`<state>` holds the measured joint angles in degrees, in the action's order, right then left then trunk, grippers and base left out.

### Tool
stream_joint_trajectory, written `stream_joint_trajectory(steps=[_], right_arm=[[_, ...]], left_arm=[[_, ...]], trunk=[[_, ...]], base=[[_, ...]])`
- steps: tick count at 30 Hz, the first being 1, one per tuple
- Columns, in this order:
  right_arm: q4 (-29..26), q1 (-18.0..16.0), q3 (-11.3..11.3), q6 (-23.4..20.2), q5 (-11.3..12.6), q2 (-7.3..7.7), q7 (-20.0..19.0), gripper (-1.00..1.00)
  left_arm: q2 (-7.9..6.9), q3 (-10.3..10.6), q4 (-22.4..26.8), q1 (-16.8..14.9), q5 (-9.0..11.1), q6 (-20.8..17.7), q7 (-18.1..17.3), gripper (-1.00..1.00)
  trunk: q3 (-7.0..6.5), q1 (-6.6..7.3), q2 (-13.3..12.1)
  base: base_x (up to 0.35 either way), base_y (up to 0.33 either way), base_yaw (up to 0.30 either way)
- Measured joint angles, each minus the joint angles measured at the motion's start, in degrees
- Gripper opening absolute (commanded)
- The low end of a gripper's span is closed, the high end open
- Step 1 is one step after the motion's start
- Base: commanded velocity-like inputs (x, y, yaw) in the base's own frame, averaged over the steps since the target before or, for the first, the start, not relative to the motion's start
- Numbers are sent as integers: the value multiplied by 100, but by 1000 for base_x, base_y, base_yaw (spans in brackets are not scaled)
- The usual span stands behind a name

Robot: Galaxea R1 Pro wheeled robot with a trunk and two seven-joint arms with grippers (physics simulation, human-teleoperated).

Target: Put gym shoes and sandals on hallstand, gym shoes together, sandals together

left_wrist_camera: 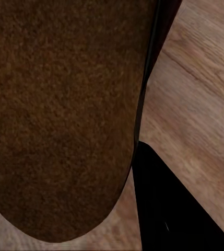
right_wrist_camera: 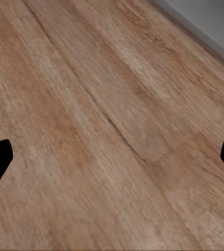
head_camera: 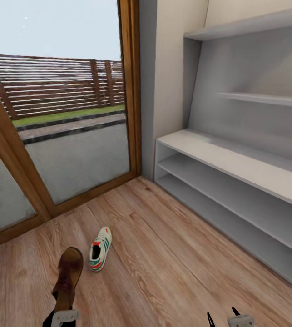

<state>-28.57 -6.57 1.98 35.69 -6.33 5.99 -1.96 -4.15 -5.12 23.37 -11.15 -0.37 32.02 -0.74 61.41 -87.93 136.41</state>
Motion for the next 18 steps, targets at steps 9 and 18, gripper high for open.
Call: stream_joint_trajectory(steps=[9, 18], right_arm=[[0, 0, 0, 0, -1, 0, 2, 100], [0, 0, 0, 0, 0, 0, 2, 100]], left_arm=[[-8, -14, -3, 11, 199, 69, 2, -100], [-8, -11, -3, 11, 214, 77, 2, -100]], trunk=[[0, 1, 0], [0, 1, 0]], base=[[210, 277, 0], [244, 253, 0]])
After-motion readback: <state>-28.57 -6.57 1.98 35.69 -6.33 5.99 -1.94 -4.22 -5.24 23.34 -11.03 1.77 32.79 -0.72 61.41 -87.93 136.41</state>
